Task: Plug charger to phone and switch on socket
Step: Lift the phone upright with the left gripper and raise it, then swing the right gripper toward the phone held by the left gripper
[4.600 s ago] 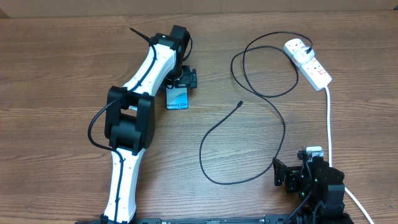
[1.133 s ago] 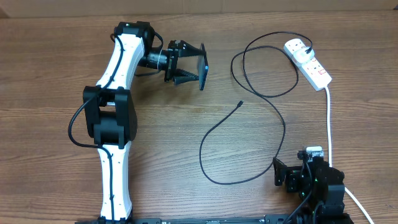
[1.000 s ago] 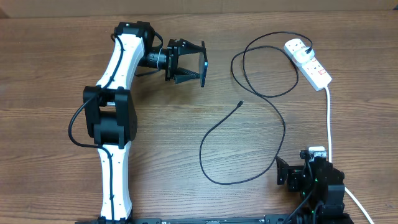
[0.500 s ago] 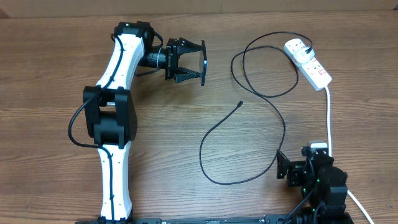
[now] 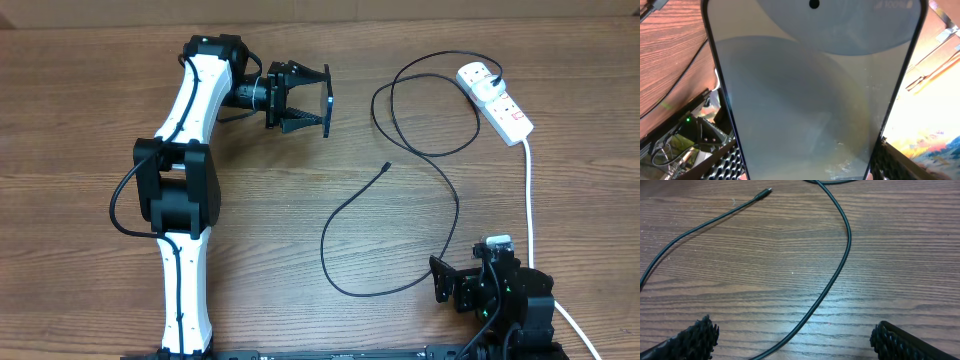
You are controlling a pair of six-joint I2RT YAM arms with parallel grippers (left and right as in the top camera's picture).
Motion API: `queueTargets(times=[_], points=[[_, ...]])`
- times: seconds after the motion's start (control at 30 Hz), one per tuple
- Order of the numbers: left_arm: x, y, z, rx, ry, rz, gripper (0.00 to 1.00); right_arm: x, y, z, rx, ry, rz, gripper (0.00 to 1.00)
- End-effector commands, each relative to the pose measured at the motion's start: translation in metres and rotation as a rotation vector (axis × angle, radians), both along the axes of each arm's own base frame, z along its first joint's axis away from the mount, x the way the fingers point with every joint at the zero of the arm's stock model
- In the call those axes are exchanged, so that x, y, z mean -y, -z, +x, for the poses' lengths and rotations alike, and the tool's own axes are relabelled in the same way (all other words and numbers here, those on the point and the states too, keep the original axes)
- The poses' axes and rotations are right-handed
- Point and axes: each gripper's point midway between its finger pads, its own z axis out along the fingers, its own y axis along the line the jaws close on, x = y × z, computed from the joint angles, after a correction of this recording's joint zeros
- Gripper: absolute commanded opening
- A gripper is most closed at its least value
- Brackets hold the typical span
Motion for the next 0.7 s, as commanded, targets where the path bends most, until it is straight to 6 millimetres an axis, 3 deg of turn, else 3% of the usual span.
queueTargets(times=[0.0,0.13,0.2,0.27,0.3,0.33,0.4,0.43,0.57,0.6,0.63,0.67], points=[[-0.002,-0.015,0.006,0.007,-0.017,-0.061,0.63,0.003,-0.004,0.001,0.011,0.016,-0.012,1.00],[-0.002,-0.015,0.006,0.007,-0.017,-0.061,0.62,0.004,-0.005,0.002,0.017,0.016,-0.014,1.00],[-0.002,-0.015,0.006,0.007,-0.016,-0.061,0.62,0.007,-0.017,0.012,0.082,0.035,-0.026,1.00],[-0.002,-0.014,0.006,0.008,-0.016,-0.060,0.62,-0.002,-0.045,0.027,0.209,-0.007,0.012,1.00],[-0.002,-0.014,0.006,0.007,-0.016,-0.060,0.62,-0.022,-0.075,0.035,0.338,-0.106,0.075,1.00],[-0.002,-0.014,0.006,0.007,-0.016,-0.060,0.62,-0.036,-0.092,0.035,0.401,-0.189,0.118,1.00],[-0.002,-0.015,0.006,0.008,-0.016,-0.060,0.62,-0.068,-0.118,0.022,0.490,-0.386,0.207,1.00],[-0.002,-0.014,0.006,0.007,-0.016,-0.060,0.62,-0.092,-0.134,0.002,0.542,-0.575,0.277,1.00],[-0.002,-0.014,0.006,0.008,-0.016,-0.060,0.62,-0.109,-0.181,-0.020,0.743,-0.755,0.303,1.00],[-0.002,-0.014,0.006,0.008,-0.016,-0.060,0.62,-0.107,-0.206,-0.022,0.828,-0.741,0.327,1.00],[-0.002,-0.014,0.006,0.008,-0.016,-0.060,0.62,-0.106,-0.215,-0.024,0.865,-0.737,0.333,1.00],[-0.002,-0.014,0.006,0.008,-0.016,-0.060,0.63,-0.103,-0.244,-0.031,0.982,-0.725,0.344,1.00]])
